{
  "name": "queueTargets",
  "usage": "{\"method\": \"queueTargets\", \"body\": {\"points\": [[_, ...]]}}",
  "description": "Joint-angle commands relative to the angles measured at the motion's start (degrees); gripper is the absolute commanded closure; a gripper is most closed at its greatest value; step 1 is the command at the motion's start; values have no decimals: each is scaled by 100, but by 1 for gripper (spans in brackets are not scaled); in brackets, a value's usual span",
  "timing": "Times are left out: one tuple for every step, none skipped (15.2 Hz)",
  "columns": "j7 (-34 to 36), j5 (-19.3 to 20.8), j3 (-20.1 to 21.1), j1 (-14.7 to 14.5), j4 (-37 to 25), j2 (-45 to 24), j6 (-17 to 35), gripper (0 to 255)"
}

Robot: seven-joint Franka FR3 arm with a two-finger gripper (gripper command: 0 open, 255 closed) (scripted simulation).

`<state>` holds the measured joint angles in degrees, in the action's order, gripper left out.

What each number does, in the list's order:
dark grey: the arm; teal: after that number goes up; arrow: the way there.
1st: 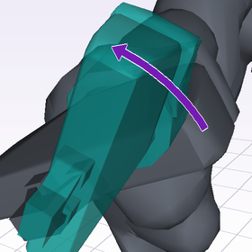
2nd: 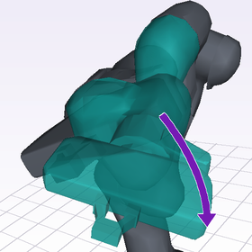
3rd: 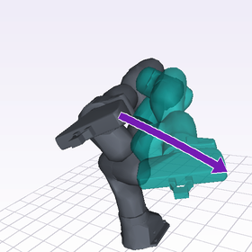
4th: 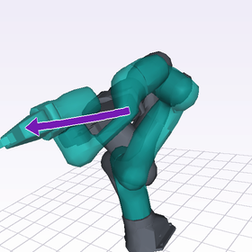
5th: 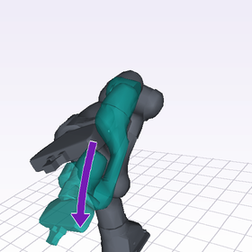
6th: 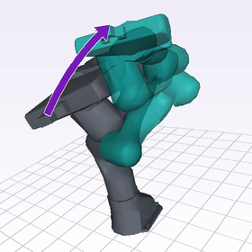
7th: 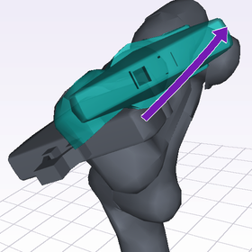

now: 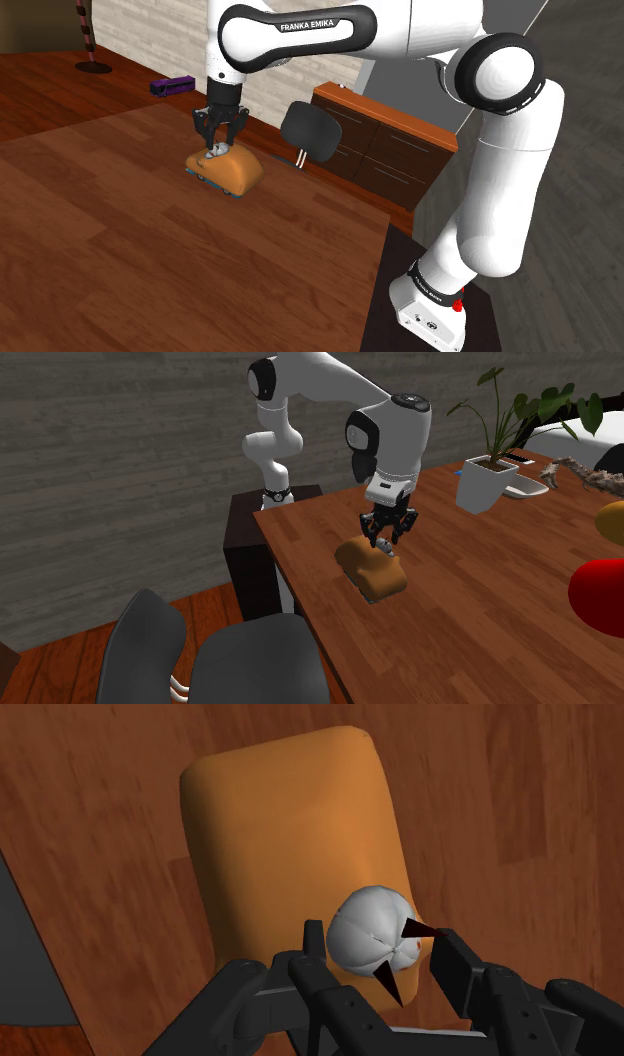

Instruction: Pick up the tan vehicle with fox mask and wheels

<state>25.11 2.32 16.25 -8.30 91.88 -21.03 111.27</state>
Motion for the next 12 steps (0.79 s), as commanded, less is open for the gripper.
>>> {"method": "queueTargets", "body": {"points": [[0,0,-2,2,5,-4,6,255],[2,0,-1,0,5,-4,5,255],[3,0,-1,0,5,-4,5,255],[3,1,-2,-1,1,-7,4,255],[2,-4,1,0,-50,12,-65,255],[2,-9,4,0,-103,29,-135,255],[2,-13,6,-1,-160,43,-205,255],[2,-17,8,-1,-217,58,-276,255],[2,-21,10,-2,-276,71,-348,255],[3,-25,13,-3,-337,83,-420,255],[4,-28,15,-4,-399,93,-492,255],[5,-30,17,-6,-463,102,-565,255]]}}
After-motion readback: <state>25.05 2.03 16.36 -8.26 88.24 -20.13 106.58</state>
